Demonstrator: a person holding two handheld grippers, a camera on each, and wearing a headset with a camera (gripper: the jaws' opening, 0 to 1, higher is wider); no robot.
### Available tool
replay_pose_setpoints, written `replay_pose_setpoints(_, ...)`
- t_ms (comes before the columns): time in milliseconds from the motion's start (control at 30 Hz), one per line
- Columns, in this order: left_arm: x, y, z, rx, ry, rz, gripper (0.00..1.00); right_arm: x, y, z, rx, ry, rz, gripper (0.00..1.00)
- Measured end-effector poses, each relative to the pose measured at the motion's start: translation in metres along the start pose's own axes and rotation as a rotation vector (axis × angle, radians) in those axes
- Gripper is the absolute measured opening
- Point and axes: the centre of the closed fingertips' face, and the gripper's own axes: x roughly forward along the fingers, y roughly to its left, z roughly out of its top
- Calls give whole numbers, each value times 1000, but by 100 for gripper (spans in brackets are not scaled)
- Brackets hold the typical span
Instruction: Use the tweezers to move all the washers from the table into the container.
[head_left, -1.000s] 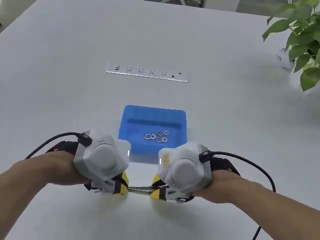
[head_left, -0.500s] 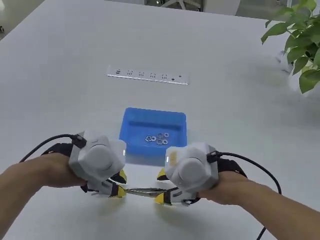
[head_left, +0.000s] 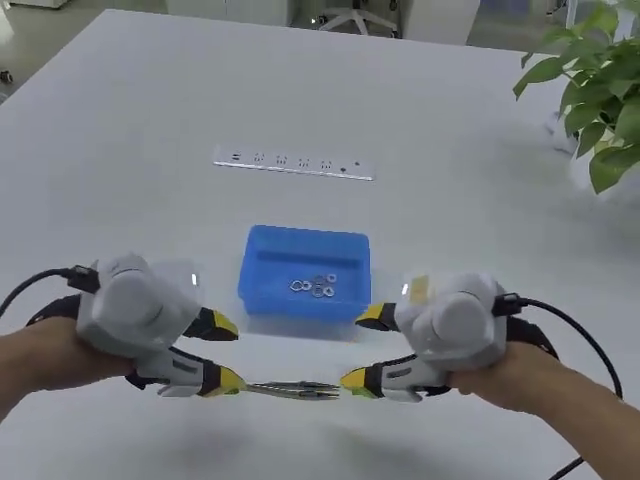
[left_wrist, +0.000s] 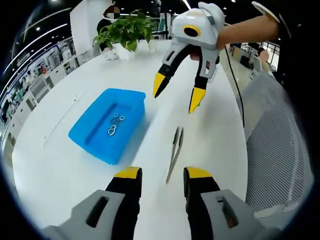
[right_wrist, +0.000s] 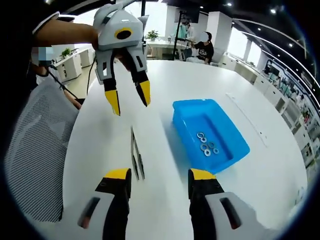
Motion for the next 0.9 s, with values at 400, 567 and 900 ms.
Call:
replay_pose_setpoints(400,-27,5,21,-74,-147,93,67,-40,-17,-11,134,-94,-96,71)
replay_pose_setpoints(567,-33,3,25,-86,-170,113,74,-50,-15,-18,159,-114,-111,79)
replay_pose_setpoints(900,-42,9,27,-164,-222,159,91,-64,-16,-27,202,-152,-141,93)
